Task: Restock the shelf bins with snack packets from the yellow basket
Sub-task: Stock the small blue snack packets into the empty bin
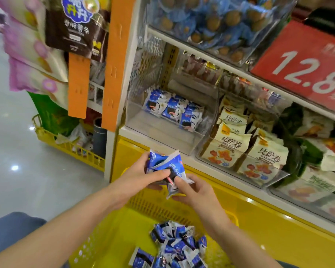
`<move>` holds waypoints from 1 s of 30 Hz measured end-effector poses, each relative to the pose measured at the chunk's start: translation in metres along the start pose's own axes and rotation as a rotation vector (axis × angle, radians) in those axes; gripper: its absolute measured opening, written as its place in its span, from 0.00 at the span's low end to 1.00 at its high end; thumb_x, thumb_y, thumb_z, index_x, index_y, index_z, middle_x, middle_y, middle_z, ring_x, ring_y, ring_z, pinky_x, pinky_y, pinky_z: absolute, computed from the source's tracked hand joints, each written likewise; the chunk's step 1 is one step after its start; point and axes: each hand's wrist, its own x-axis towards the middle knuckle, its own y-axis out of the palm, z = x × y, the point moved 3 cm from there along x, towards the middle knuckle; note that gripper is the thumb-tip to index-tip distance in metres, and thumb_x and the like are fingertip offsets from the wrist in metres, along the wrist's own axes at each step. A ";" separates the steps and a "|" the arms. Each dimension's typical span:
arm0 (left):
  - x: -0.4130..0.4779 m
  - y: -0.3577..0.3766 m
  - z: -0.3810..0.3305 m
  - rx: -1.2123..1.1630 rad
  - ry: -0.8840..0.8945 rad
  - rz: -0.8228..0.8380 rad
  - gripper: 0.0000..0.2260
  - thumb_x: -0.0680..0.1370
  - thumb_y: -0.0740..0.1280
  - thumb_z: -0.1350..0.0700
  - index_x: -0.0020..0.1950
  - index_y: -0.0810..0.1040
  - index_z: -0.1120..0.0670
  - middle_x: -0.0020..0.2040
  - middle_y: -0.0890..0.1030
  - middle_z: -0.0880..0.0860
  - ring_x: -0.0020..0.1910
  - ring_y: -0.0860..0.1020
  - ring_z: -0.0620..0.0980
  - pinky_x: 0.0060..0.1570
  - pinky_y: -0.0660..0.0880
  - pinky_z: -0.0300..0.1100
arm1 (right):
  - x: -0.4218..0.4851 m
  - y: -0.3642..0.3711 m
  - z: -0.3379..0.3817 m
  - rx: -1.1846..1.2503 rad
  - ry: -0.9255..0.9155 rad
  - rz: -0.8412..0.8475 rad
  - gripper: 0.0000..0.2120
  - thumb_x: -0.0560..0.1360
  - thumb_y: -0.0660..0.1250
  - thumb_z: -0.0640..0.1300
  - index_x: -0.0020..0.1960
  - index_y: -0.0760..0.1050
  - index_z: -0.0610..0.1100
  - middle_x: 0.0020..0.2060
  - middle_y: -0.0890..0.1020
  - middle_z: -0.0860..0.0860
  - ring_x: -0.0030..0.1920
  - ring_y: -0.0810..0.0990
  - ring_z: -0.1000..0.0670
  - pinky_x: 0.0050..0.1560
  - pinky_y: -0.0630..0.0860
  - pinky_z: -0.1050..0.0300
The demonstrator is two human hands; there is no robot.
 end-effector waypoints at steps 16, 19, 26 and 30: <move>0.054 -0.082 -0.036 -0.332 -0.028 -0.336 0.12 0.78 0.62 0.56 0.62 0.73 0.55 0.55 0.80 0.55 0.55 0.79 0.51 0.53 0.76 0.45 | 0.220 -0.016 0.121 -0.512 -0.237 -0.371 0.20 0.73 0.71 0.48 0.62 0.74 0.41 0.53 0.81 0.44 0.47 0.81 0.49 0.49 0.79 0.54; 0.058 -0.093 -0.037 -0.337 -0.004 -0.354 0.07 0.78 0.62 0.57 0.56 0.75 0.52 0.52 0.82 0.54 0.52 0.80 0.50 0.53 0.76 0.45 | 0.253 0.003 0.118 -0.651 -0.157 -0.190 0.22 0.73 0.71 0.44 0.63 0.72 0.37 0.57 0.79 0.41 0.52 0.81 0.43 0.57 0.77 0.48; 0.066 -0.107 -0.033 -0.283 0.002 -0.400 0.09 0.78 0.63 0.54 0.58 0.74 0.49 0.54 0.81 0.51 0.54 0.79 0.47 0.56 0.75 0.46 | 0.291 0.031 0.108 -0.881 -0.155 -0.085 0.18 0.73 0.71 0.43 0.59 0.73 0.36 0.58 0.78 0.40 0.51 0.80 0.44 0.52 0.76 0.54; 0.066 -0.103 -0.033 -0.231 -0.002 -0.423 0.13 0.78 0.63 0.52 0.62 0.72 0.51 0.55 0.80 0.50 0.52 0.79 0.44 0.44 0.73 0.36 | 0.299 0.033 0.106 -1.039 -0.246 -0.091 0.18 0.72 0.71 0.48 0.57 0.74 0.40 0.57 0.78 0.43 0.55 0.77 0.45 0.51 0.71 0.55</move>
